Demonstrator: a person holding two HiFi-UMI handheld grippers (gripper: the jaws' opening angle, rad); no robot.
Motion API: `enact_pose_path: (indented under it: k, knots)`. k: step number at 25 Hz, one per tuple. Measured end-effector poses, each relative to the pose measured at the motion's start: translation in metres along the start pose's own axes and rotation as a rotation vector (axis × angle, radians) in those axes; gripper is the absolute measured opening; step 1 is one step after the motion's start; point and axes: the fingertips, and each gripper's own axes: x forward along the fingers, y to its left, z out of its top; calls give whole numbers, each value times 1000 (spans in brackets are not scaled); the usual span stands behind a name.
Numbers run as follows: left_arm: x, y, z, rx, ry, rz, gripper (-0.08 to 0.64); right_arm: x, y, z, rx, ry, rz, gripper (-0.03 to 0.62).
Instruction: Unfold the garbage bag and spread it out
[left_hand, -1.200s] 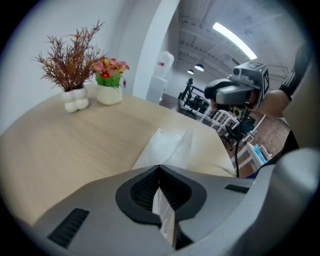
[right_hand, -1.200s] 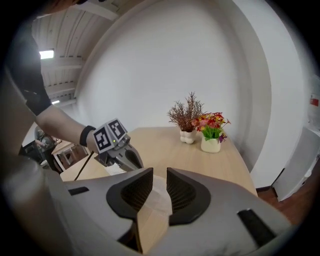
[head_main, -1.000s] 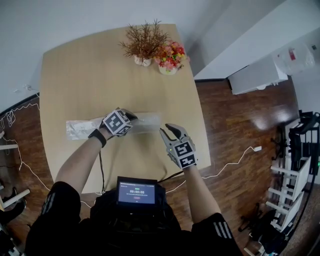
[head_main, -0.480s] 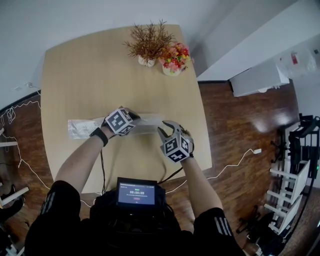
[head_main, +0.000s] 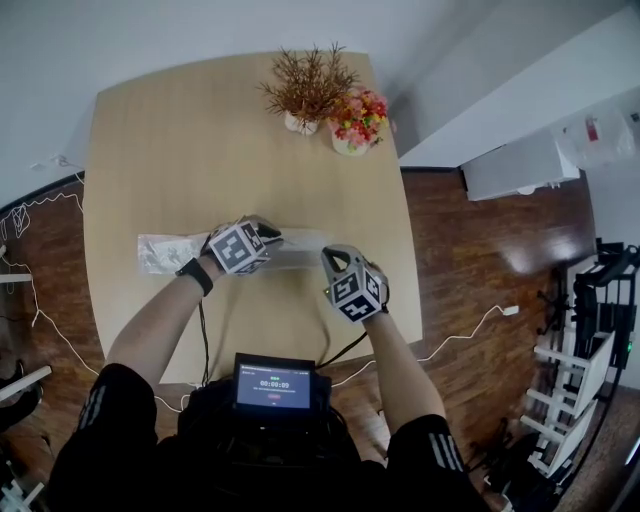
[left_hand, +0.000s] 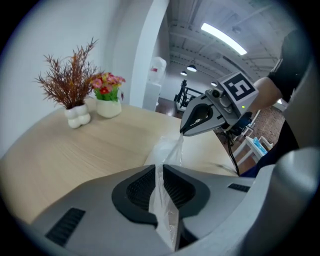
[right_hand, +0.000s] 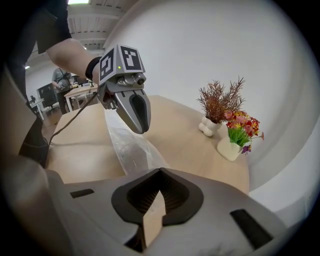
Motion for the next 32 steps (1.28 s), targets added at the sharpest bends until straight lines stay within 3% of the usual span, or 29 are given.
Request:
enact_pose_path:
  k: [4, 8, 16, 22, 27, 32]
  knots:
    - [-30, -9, 10, 27, -56, 27, 92, -1, -3, 3, -1, -2, 7, 20]
    - [-53, -22, 15, 61, -119, 38, 92, -2, -9, 13, -8, -12, 8, 20]
    - [-50, -55, 4, 119, -159, 70, 92, -4, -27, 33, 39, -61, 11, 20]
    - [-33, -68, -17, 122, -117, 72, 92, -1, -47, 52, 40, -70, -4, 20]
    - [-21, -43, -55, 111, -8, 179, 92, 3, -60, 64, 30, -63, -13, 20]
    - [-8, -22, -86, 85, 66, 224, 91, 9, -77, 77, 49, -57, -26, 20]
